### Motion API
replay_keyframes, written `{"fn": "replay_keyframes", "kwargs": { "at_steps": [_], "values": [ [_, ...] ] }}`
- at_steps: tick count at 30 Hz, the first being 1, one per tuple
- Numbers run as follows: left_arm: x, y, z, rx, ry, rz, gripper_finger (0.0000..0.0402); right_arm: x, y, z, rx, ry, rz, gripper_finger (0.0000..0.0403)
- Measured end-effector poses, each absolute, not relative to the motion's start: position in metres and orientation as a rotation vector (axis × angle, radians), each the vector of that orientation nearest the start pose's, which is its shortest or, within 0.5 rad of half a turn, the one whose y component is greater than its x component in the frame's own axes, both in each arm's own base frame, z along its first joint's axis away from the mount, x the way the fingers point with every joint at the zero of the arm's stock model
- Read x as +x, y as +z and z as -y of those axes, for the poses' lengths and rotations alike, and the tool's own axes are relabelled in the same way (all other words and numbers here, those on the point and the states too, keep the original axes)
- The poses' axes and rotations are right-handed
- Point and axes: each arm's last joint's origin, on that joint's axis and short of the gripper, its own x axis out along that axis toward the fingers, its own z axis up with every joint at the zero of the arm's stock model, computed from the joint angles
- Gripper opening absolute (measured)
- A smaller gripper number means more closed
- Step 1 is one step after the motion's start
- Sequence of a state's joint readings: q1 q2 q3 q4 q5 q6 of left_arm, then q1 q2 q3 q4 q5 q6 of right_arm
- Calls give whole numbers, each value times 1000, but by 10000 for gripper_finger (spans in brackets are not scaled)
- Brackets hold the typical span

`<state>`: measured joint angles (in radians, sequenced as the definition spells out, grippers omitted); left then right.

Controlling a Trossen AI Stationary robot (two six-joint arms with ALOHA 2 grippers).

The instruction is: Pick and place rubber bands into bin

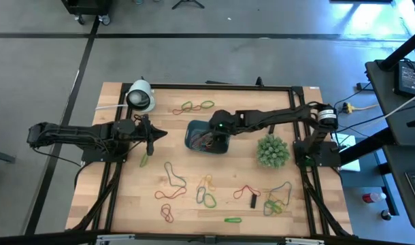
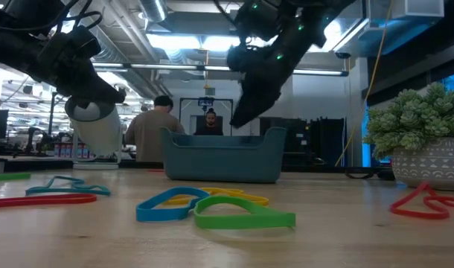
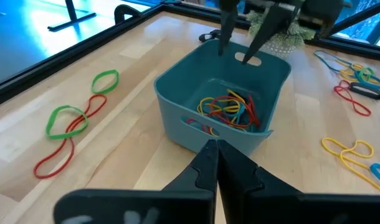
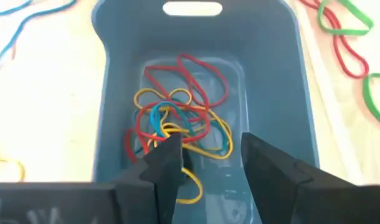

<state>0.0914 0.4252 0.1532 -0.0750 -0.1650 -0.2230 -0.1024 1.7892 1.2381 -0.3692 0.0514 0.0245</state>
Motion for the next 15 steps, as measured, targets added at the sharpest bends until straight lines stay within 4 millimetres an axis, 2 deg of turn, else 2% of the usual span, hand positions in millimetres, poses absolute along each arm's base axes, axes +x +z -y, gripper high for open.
{"fn": "replay_keyframes", "kwargs": {
  "at_steps": [3, 6, 10, 15],
  "values": [
    [121, 172, -16, -207, 291, -312, 1, 364, 222, 39, 43, -159, -903, 149],
    [122, 174, -16, -208, 290, -294, 3, 343, 233, 42, 43, -170, -866, 123],
    [123, 173, -16, -208, 286, -298, 1, 298, 238, 49, 60, -213, -778, 83],
    [123, 173, -16, -202, 286, -302, 3, 236, 231, 49, 47, -239, -621, 41]
  ]
}}
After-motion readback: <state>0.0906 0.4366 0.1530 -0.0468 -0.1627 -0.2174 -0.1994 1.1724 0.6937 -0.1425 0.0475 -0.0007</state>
